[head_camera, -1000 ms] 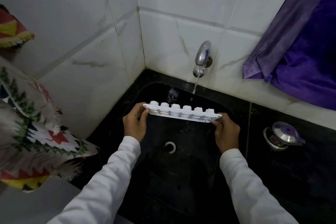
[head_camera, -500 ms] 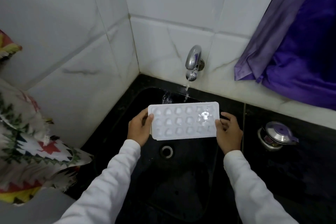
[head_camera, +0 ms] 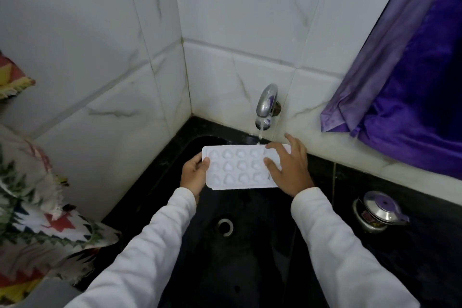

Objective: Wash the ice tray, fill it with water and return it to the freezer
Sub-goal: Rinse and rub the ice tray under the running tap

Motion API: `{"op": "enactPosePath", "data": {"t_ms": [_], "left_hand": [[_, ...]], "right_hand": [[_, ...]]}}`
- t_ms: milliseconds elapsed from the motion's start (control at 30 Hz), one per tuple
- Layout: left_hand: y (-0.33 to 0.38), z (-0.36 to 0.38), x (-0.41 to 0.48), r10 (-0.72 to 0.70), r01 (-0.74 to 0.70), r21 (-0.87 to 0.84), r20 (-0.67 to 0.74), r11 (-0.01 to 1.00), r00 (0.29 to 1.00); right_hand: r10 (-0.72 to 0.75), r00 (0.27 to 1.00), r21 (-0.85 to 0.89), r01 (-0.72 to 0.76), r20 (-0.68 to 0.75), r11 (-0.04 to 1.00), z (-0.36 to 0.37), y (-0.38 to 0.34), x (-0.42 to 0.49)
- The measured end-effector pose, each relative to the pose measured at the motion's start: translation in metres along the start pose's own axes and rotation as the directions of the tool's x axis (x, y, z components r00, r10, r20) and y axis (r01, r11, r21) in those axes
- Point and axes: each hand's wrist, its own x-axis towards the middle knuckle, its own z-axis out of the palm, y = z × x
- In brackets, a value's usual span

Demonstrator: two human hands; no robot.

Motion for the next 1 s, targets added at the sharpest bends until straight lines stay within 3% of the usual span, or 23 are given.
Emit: {"op": "enactPosePath", "data": {"t_ms": [267,600,1000], "left_hand": [[0.005,0.001,0.003,0.033,-0.034,-0.017,-0.005,0.999,0.999],[0.006,0.011,0.003,0.068,-0.067,-0.023,0.047,0.997,0.997],[0.012,0.019,0.012,0.050,-0.049,-0.077,0.013,0.996,0.999]], "right_hand": [[-0.065,0.971,-0.156,0.103,0.232,0.982,0.009,-0.009,0.019],[-0.015,0.945,-0.231,0.095,0.328,0.968,-0.004,-0.019,0.025],[-0.080,0.960,-0.202,0.137,0.268,0.970,-0.010,-0.016,0.035]]}}
